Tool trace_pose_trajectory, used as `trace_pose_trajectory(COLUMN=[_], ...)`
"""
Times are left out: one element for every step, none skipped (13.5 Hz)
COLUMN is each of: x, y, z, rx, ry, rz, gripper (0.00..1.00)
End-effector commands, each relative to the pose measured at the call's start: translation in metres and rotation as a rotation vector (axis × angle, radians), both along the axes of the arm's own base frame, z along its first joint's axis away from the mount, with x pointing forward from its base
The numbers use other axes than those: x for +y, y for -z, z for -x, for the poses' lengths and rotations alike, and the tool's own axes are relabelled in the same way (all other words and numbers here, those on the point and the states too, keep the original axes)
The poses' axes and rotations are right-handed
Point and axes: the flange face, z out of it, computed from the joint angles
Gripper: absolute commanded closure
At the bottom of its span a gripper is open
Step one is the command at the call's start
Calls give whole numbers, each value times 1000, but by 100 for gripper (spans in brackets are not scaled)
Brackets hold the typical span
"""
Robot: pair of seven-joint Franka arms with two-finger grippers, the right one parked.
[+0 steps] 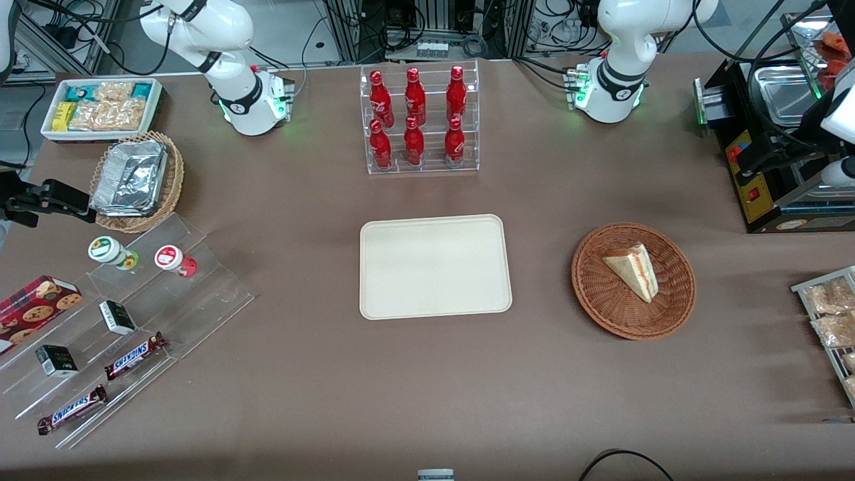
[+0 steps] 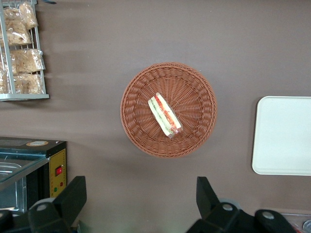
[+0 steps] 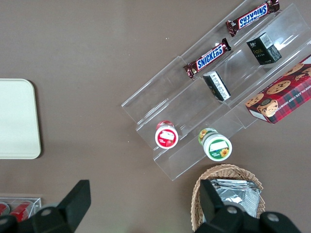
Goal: Place sandwich from basket to tray
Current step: 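Lower the open left gripper over the wrapped sandwich in the wicker basket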
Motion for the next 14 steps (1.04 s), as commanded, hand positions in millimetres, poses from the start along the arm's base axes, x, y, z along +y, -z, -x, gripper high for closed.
trace_pose_trajectory(x=[-3,-2,-2,-3,-3,-3,-3,-5,-5,-5,-6,-10,-19,-29], y=[-3,-1,6,13,33,49,71,99,124,148,169,187,203,220], z=[1,0,-2,-2,-7,-9,-16,-18,-16,-15,-14,-13,-11,-8], rx=[14,21,36,58,118,141,115,88,53,27,-3,-27,-47,-67], ry=[20,22,22,18,5,9,2,-20,-70,-114,-181,-248,-289,-326], rz=[-11,-9,-11,-11,2,1,-2,-5,-10,-7,-2,6,12,22], gripper=[0,0,0,0,0,0,0,0,0,0,0,0,0,0])
